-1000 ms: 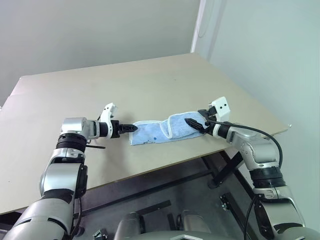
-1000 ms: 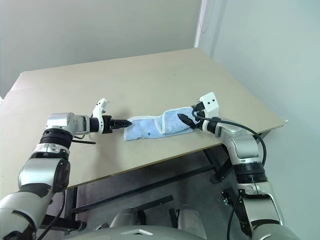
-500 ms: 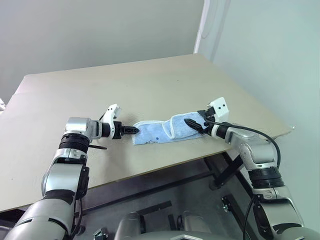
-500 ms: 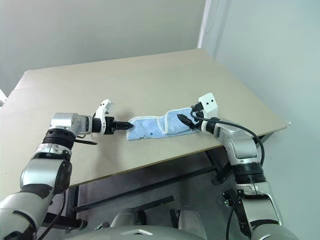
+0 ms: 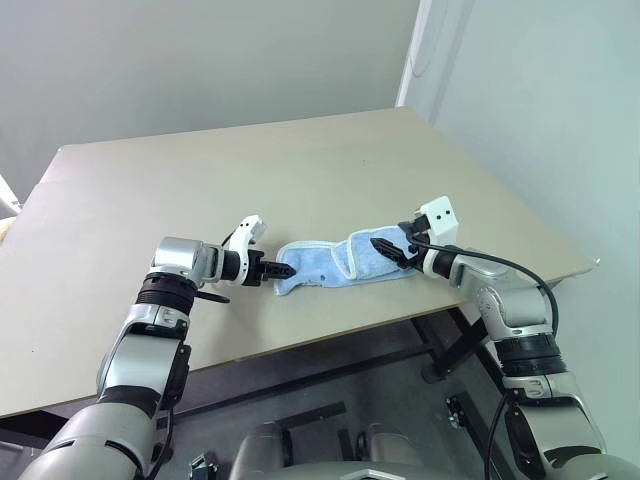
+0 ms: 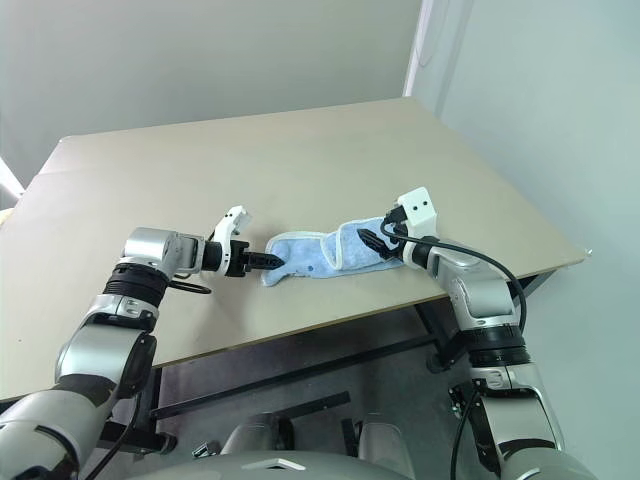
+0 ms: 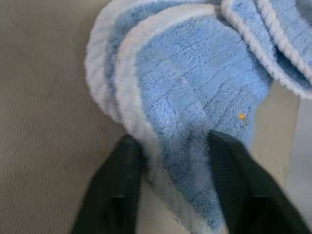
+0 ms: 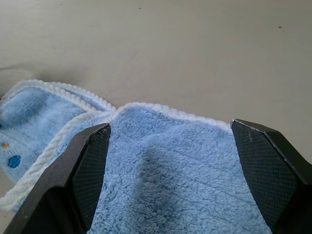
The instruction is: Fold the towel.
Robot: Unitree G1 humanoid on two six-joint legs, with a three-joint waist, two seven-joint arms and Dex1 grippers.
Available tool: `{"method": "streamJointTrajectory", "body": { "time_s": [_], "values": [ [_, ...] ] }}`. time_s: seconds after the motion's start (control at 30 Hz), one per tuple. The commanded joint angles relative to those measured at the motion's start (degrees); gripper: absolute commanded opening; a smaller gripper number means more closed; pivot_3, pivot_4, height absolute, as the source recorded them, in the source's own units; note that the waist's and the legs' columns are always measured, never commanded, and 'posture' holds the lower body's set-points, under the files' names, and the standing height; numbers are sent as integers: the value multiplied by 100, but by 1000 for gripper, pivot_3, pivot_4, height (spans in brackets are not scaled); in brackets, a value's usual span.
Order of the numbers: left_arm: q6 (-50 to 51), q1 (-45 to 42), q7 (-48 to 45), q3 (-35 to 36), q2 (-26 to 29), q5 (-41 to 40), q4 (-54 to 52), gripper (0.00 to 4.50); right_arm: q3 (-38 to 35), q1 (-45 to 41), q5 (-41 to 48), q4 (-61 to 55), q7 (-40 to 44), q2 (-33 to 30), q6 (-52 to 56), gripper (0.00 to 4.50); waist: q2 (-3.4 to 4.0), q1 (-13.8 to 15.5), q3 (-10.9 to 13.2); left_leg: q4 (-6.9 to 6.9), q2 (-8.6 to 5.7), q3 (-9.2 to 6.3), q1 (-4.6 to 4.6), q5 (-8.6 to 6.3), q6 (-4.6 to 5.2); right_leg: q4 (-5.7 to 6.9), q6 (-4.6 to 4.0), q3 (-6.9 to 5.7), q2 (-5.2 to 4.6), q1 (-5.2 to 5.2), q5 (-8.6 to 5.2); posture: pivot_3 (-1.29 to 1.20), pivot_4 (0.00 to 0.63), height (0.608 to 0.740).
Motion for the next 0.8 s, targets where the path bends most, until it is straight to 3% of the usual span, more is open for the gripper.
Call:
{"method": "streamJointTrajectory", "body": {
  "time_s": [0.03,0.1,0.47,0.67,0.8],
  "values": [
    [72,80,-27,-51,-11,-29,49,542,-123,-149,-35,-20,-37,-3,-37,4133,0,-7,0,0,0,0,0,0,0,0,0,0,0,0,0,0,0,740],
    [98,32,-40,55,55,-92,77,15,-116,-173,-40,-3,-30,9,-42,4133,0,-22,0,0,1,0,-1,0,0,1,0,0,1,-1,0,0,0,740],
    [156,-270,55,398,498,-234,119,15,-226,11,614,-832,526,86,94,4133,0,-57,4,-1,8,-2,-5,1,1,9,0,0,10,-12,0,0,0,740],
    [304,-421,-214,435,1273,-241,169,15,-265,208,878,-1217,678,-10,304,4133,0,-59,5,-1,10,-1,-5,0,0,9,0,0,10,-13,0,0,0,740],
    [599,-485,-890,96,1926,-222,110,15,-247,310,926,-1330,808,-75,332,4133,0,-59,5,-8,10,3,-9,-1,-2,6,-1,1,8,-46,0,0,0,740]
  ]
}}
